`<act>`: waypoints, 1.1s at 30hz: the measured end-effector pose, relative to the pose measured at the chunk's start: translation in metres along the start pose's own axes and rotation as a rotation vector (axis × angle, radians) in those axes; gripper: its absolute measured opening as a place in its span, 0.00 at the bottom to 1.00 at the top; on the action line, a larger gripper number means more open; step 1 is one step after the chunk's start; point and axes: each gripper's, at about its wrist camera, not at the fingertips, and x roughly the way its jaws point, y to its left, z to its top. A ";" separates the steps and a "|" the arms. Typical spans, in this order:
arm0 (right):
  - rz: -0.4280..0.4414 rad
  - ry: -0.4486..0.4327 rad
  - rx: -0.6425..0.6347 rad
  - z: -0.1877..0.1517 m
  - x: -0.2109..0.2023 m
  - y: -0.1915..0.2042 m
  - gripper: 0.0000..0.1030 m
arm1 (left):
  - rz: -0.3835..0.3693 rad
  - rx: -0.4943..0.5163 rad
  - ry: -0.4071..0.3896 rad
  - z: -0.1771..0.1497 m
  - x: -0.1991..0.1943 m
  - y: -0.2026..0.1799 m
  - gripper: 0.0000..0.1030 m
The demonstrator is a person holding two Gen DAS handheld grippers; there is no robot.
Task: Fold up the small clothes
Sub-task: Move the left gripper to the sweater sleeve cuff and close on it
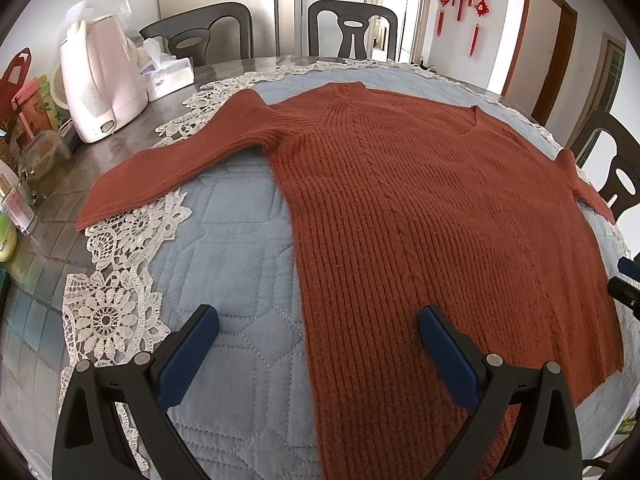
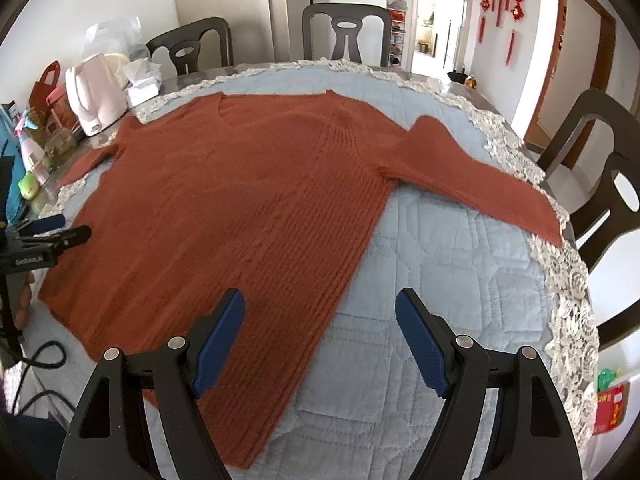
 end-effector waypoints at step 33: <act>0.122 0.021 -0.018 0.058 0.072 0.039 0.75 | 0.259 -0.288 -0.032 0.063 0.043 0.182 0.73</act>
